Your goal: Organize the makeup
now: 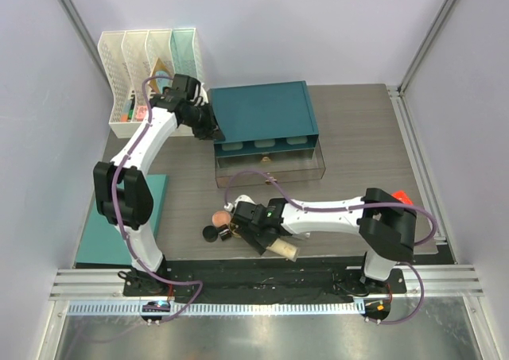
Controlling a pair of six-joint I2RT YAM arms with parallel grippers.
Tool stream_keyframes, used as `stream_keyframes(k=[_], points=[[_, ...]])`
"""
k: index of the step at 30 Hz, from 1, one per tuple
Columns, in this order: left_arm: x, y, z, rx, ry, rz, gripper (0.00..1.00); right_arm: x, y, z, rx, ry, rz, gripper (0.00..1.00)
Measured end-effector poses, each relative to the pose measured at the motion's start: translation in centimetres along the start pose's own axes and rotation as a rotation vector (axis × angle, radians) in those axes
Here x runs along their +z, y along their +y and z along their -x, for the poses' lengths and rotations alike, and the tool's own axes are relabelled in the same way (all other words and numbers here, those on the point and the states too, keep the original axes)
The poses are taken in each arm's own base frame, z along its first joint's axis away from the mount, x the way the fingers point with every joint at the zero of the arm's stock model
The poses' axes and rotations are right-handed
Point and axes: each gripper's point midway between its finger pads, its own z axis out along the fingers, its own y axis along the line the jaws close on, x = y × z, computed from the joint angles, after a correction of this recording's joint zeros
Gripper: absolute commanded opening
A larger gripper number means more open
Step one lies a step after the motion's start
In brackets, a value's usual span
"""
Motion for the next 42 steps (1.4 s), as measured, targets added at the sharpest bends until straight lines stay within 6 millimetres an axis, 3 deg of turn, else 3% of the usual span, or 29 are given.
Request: stream_keyframes(k=[1,3,4,6,13,18,21,27,31,34,37,42], points=[[-0.1,0.0,-0.1,-0.001,0.005,0.002,0.06,0.3,0.0,-0.1,-0.008,0.006,-0.002,0.43],[-0.2,0.1,-0.4,-0.004,0.012,0.006,0.06,0.8,-0.1,-0.3,-0.028,0.019,-0.008,0.28],[-0.2,0.1,-0.4,-0.005,0.014,0.008,0.06,0.7,-0.1,-0.3,-0.03,0.02,-0.011,0.14],[-0.3,0.1,-0.5,-0.004,0.015,0.01,0.06,0.7,0.0,-0.1,-0.036,0.016,-0.005,0.02],[-0.4,0.2,-0.6,-0.004,0.019,0.011,0.06,0.4,0.2,-0.1,-0.045,0.015,0.014,0.01],[-0.4,0.2,-0.6,-0.003,0.018,0.011,0.08,-2.3,0.0,0.6,-0.044,-0.03,0.034,0.01],[-0.4,0.2,-0.6,-0.001,0.018,0.011,0.07,-5.6,-0.1,2.7,-0.04,-0.112,0.059,0.01],[-0.4,0.2,-0.6,0.006,0.018,0.012,0.08,-13.0,-0.7,8.9,-0.013,-0.345,0.064,0.01],[-0.4,0.2,-0.6,0.007,0.018,0.012,0.08,-17.6,-2.8,13.4,-0.004,-0.498,-0.021,0.01],[-0.4,0.2,-0.6,0.009,0.019,0.012,0.08,-19.7,-5.3,16.3,-0.016,-0.568,-0.127,0.01],[-0.4,0.2,-0.6,0.009,0.018,0.013,0.08,-19.7,-7.7,18.3,-0.062,-0.582,-0.245,0.01],[-0.4,0.2,-0.6,0.01,0.019,0.012,0.08,-16.6,-10.6,19.7,-0.171,-0.512,-0.368,0.01]])
